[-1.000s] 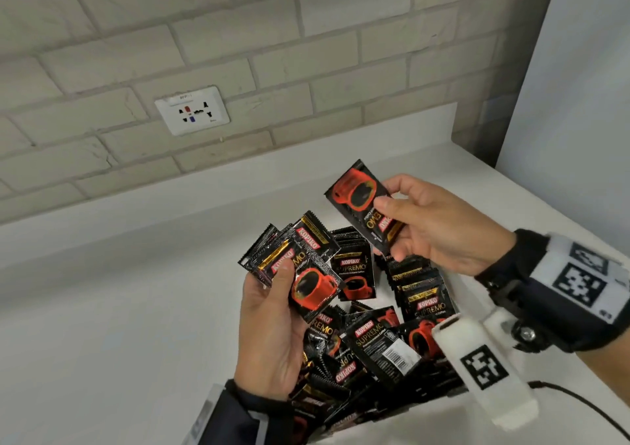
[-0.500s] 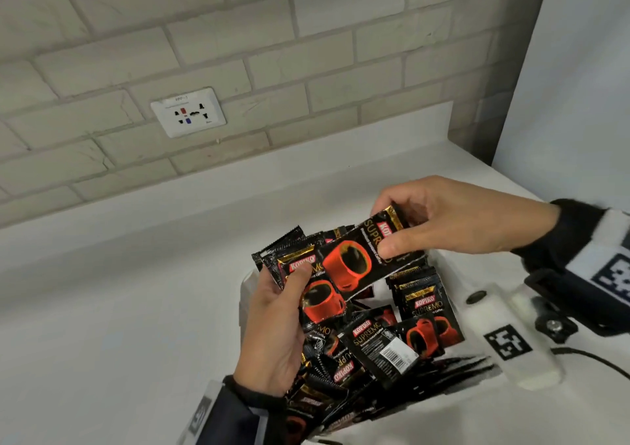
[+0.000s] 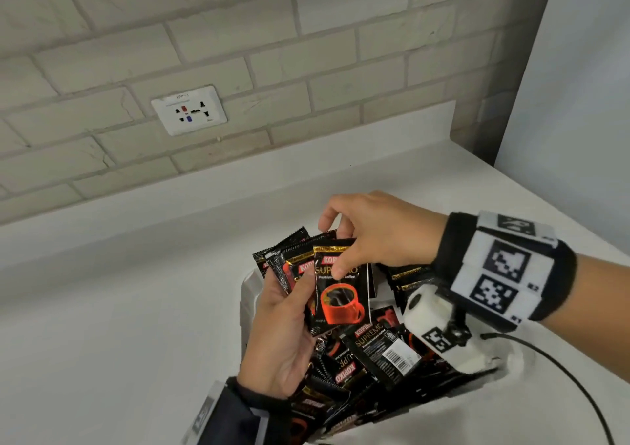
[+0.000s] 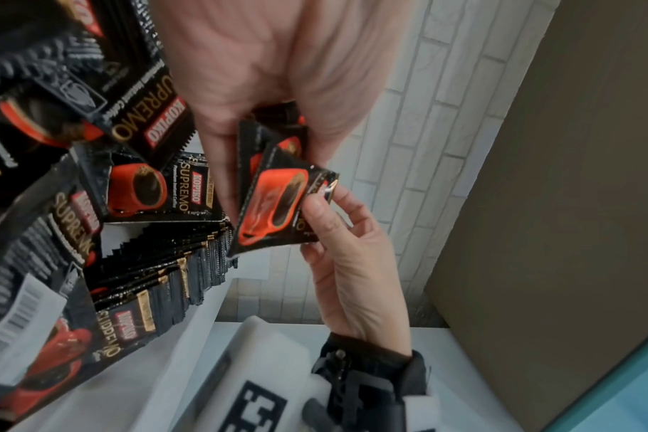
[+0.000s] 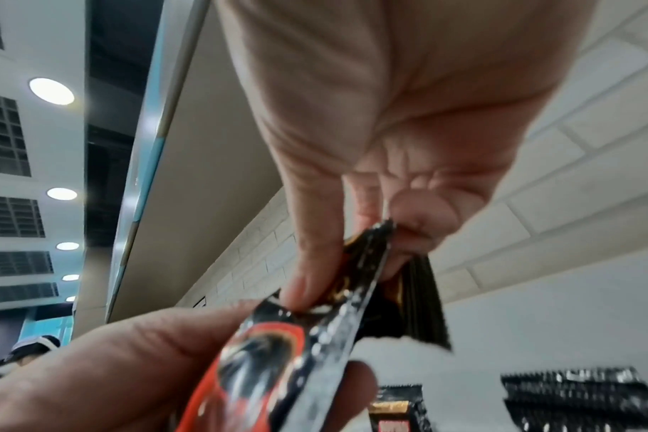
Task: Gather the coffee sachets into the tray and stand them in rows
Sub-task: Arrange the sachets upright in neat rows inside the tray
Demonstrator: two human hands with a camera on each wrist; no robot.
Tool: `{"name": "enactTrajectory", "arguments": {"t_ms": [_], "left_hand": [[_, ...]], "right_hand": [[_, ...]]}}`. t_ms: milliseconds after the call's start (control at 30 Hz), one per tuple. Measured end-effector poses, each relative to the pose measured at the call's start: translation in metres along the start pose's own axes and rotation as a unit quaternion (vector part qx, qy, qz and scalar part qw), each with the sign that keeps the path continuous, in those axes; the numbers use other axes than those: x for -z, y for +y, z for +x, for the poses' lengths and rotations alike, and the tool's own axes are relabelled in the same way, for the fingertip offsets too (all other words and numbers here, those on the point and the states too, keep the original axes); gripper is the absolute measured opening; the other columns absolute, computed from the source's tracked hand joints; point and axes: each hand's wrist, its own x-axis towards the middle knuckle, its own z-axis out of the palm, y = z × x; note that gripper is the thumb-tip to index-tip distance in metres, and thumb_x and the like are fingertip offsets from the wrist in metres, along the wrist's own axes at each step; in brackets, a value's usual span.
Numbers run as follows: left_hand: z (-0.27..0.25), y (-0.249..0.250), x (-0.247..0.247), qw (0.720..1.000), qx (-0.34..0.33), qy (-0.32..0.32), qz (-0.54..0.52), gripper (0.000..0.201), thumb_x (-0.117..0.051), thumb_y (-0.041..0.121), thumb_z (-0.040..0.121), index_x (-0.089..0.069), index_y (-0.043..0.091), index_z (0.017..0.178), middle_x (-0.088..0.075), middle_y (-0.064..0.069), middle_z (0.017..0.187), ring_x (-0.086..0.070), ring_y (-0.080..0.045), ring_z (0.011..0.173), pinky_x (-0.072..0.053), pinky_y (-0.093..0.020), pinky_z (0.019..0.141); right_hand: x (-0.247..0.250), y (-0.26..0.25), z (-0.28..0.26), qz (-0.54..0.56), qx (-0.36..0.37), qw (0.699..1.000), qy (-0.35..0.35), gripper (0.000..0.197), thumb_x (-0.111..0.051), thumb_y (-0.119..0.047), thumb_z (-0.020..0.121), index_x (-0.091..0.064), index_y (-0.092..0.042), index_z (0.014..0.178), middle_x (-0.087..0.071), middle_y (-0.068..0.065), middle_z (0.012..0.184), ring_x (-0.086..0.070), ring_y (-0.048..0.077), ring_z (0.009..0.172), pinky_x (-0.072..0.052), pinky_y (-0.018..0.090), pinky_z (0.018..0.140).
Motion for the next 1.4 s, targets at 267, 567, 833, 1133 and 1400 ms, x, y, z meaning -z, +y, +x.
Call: {"name": "enactTrajectory", "arguments": {"t_ms": [267,567,833,1133,1400], "left_hand": [[0.001,-0.004,0.005,1.0,0.013,-0.003,-0.018,0.027,-0.055,0.019,0.077,-0.059,0.017,0.104,-0.072,-0.013,0.096,-0.07,-0.026,0.074,-0.057,-0.04,0.056],[0.002,-0.004,-0.001,0.998,0.012,0.065,-0.022,0.012,-0.058,0.012,0.082,-0.06,0.022,0.087,-0.072,-0.001,0.07,-0.068,-0.014,0.057,-0.055,-0.031,0.05],[0.002,0.003,0.003,0.995,-0.007,0.09,-0.05,0.039,-0.061,0.025,0.07,-0.057,0.016,0.109,-0.071,-0.008,0.098,-0.071,-0.018,0.073,-0.056,-0.035,0.05],[-0.001,0.004,0.004,0.996,-0.016,0.088,-0.028,0.045,-0.06,0.025,0.069,-0.052,0.012,0.112,-0.066,-0.005,0.107,-0.069,-0.019,0.087,-0.057,-0.033,0.052],[-0.002,0.0,0.008,0.994,-0.06,0.087,0.014,0.029,-0.06,0.02,0.069,-0.054,0.017,0.097,-0.067,0.001,0.095,-0.069,-0.013,0.08,-0.054,-0.026,0.048]], "right_hand": [[-0.018,0.007,0.001,0.14,-0.031,0.989,0.034,0.047,-0.083,-0.027,0.063,-0.054,-0.031,0.099,-0.055,-0.01,0.093,-0.055,0.007,0.087,-0.049,0.028,0.084],[-0.027,0.011,0.002,0.302,-0.027,0.953,0.001,0.033,-0.076,-0.007,0.071,-0.056,-0.028,0.087,-0.065,-0.003,0.085,-0.061,0.008,0.069,-0.05,0.02,0.062],[-0.021,0.022,0.002,0.356,-0.06,0.932,0.002,0.018,-0.068,-0.006,0.079,-0.06,-0.022,0.081,-0.062,-0.004,0.078,-0.059,0.005,0.063,-0.047,0.019,0.057],[-0.03,0.03,0.001,0.462,-0.133,0.876,0.039,0.013,-0.061,-0.009,0.086,-0.051,-0.017,0.087,-0.055,0.003,0.086,-0.053,0.009,0.062,-0.041,0.016,0.04],[-0.041,0.033,-0.003,0.444,-0.146,0.882,0.059,0.021,-0.066,-0.019,0.082,-0.048,-0.022,0.092,-0.055,0.001,0.089,-0.048,0.011,0.058,-0.038,0.016,0.036]]}}
